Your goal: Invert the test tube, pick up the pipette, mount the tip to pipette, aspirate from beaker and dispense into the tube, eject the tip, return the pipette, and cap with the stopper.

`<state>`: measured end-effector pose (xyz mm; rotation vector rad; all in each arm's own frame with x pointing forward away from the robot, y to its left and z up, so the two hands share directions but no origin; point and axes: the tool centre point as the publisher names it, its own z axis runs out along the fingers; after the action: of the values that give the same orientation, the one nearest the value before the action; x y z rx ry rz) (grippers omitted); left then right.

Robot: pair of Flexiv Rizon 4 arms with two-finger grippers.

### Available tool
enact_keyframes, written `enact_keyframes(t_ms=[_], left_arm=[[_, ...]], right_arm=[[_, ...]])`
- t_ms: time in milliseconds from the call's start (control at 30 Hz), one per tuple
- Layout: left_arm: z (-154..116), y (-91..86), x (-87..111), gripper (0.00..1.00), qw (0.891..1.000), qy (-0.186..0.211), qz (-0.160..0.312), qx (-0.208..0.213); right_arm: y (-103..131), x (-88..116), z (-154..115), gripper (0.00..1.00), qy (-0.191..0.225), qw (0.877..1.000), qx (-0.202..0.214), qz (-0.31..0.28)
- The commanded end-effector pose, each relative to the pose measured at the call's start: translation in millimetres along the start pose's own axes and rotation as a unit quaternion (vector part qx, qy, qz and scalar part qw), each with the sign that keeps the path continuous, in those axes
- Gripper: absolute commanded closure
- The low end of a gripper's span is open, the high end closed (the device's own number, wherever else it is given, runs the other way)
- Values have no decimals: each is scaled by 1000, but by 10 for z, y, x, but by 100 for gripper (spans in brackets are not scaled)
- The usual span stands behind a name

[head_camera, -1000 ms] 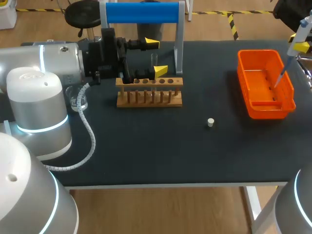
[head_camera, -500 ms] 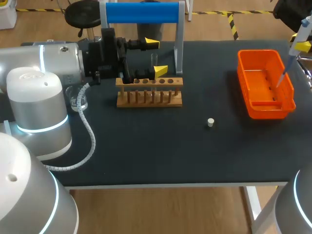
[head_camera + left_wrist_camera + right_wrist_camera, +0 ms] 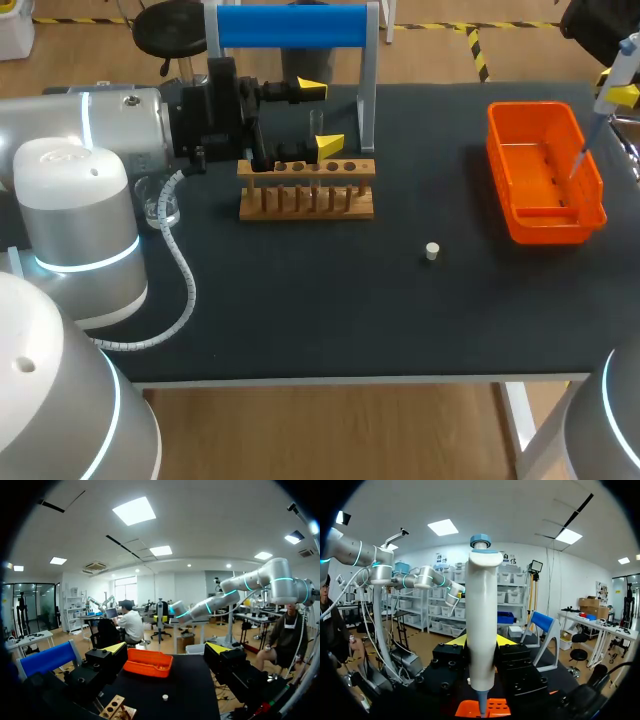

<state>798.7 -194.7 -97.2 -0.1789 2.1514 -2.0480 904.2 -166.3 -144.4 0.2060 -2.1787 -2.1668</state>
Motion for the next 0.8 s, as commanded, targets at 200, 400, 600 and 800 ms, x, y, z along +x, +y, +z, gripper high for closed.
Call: enact_keyframes(t_ms=[200,400,600,800], left_arm=[[-1,6,2,0,1000,0,0,1],[127,3,0,0,1000,-11,-5,1],[510,-127,-51,0,1000,-16,-7,1],[1047,-287,-109,0,1000,0,-15,-13]], right_arm=[[11,11,8,100,-1,1000,2,0],[11,11,8,100,-1,1000,2,0],[11,11,8,100,-1,1000,2,0],[11,11,8,100,-1,1000,2,0]])
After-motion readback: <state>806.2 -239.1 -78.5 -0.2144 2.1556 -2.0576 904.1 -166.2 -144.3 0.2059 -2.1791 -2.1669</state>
